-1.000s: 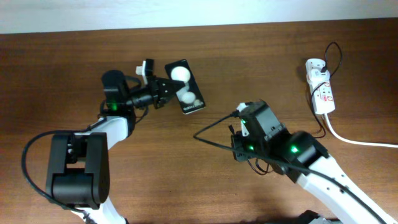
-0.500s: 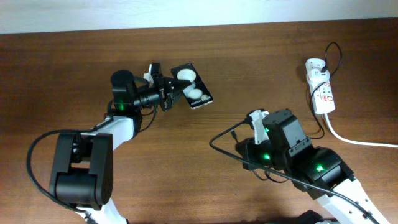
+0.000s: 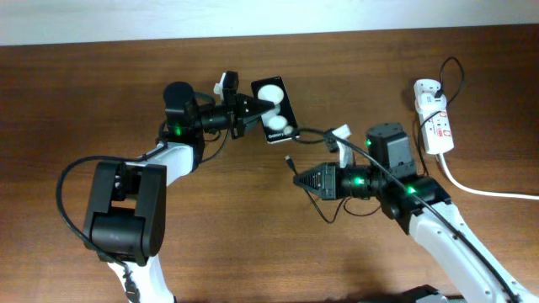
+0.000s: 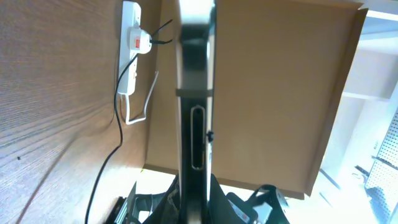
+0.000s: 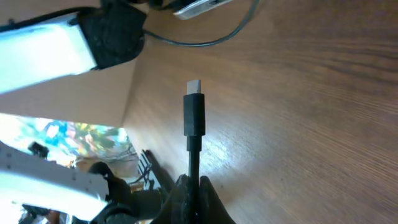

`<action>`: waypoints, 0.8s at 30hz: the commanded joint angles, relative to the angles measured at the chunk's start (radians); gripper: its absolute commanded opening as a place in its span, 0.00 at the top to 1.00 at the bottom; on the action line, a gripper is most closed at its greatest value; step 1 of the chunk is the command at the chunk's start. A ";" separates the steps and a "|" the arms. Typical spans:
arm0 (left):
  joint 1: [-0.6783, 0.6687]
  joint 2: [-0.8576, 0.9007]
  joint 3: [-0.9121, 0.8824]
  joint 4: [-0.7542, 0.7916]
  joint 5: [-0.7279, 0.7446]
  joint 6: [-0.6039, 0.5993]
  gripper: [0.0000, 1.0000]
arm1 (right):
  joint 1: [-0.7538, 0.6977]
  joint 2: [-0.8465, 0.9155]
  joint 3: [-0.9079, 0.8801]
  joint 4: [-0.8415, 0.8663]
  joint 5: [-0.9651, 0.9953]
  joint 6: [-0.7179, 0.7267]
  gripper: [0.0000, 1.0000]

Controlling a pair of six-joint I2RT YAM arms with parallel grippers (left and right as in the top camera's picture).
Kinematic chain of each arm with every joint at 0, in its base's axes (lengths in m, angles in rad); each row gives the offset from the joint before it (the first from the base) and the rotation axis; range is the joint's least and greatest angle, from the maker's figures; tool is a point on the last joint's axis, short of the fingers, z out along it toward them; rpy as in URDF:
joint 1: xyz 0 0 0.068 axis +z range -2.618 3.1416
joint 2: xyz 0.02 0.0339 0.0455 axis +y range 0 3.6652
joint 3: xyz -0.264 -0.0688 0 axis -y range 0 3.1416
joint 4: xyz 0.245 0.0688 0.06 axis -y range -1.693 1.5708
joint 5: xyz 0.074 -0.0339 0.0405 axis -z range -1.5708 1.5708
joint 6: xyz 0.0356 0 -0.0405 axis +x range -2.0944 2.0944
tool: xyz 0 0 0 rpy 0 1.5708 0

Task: Plug charger to phone and switch on socket
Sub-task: 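Lift the plug with the right gripper toward the phone's bottom port, then push the USB-C plug upward into the phone's port with the right gripper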

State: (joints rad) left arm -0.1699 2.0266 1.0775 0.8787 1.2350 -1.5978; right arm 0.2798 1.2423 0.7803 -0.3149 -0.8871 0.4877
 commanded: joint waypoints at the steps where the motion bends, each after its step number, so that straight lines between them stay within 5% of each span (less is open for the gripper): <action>1: 0.003 0.005 0.025 0.010 0.019 0.003 1.00 | -0.005 0.042 -0.006 0.020 0.036 0.023 0.96; 24: 0.003 0.005 0.025 0.006 -0.031 0.108 1.00 | 0.074 0.043 -0.006 0.166 0.264 0.124 0.96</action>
State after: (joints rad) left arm -0.1699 2.0274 1.0782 0.8768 1.2041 -1.5105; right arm 0.3489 1.2854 0.7792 -0.1547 -0.6395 0.6029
